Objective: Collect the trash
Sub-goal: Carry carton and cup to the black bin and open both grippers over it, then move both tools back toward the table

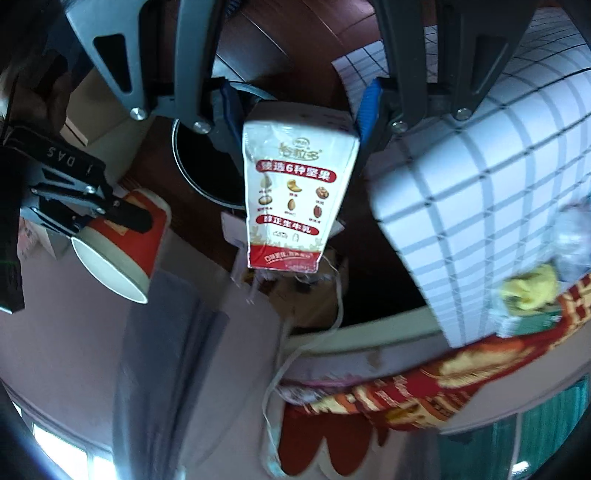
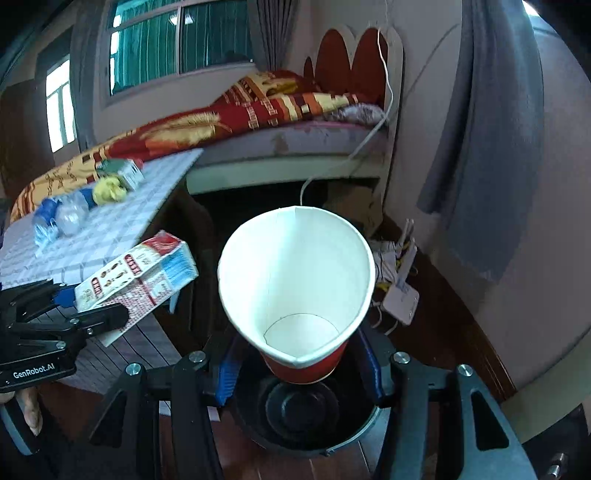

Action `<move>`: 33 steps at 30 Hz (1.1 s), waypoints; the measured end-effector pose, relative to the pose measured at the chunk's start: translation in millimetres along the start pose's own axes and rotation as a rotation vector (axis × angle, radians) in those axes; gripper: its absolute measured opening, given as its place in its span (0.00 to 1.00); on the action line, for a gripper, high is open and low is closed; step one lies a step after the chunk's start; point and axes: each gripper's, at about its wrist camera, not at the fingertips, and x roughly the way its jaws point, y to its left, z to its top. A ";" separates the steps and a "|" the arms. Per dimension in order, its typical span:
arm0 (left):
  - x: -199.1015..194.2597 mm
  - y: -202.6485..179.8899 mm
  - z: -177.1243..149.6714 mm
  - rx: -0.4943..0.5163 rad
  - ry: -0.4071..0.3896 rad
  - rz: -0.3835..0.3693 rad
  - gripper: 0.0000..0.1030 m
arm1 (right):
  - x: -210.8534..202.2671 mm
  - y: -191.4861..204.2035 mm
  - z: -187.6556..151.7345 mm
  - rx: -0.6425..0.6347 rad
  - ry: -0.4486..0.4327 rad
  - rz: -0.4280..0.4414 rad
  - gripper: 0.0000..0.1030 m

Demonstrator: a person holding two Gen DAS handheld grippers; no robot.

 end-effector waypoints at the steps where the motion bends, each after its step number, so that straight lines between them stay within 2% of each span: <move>1: 5.7 -3.4 -1.2 0.002 0.011 -0.011 0.51 | 4.8 -4.0 -4.3 -0.005 0.015 -0.004 0.55; 10: 66.7 -23.8 -11.8 0.011 0.129 -0.057 0.51 | 53.2 -27.1 -37.8 -0.028 0.116 0.016 0.55; 16: 97.5 -24.9 -17.2 -0.019 0.198 -0.088 0.51 | 89.7 -36.9 -57.3 -0.035 0.187 0.050 0.56; 18: 105.7 -25.5 -18.2 -0.031 0.211 -0.123 0.52 | 101.7 -37.8 -61.7 -0.052 0.212 0.070 0.58; 19: 110.9 -27.1 -18.6 -0.038 0.222 -0.137 0.57 | 109.0 -35.9 -64.6 -0.072 0.229 0.080 0.62; 20: 117.1 -26.7 -19.3 -0.047 0.244 -0.127 0.70 | 117.5 -34.3 -69.2 -0.101 0.254 0.064 0.70; 21: 120.8 -23.8 -20.3 -0.068 0.262 -0.108 0.73 | 127.9 -33.4 -75.0 -0.123 0.293 0.019 0.90; 22: 121.1 -20.5 -20.5 -0.086 0.257 -0.109 0.74 | 133.7 -34.4 -79.5 -0.129 0.316 0.005 0.94; 25: 114.5 -18.1 -22.8 -0.079 0.247 -0.048 0.81 | 137.2 -43.6 -86.6 -0.109 0.341 -0.028 0.95; 28: 99.7 -15.8 -25.8 -0.054 0.226 0.004 0.93 | 127.0 -50.8 -80.7 -0.079 0.322 -0.048 0.98; 33: 72.1 -15.3 -18.3 -0.043 0.163 0.047 0.97 | 99.4 -51.4 -61.6 -0.038 0.284 -0.092 1.00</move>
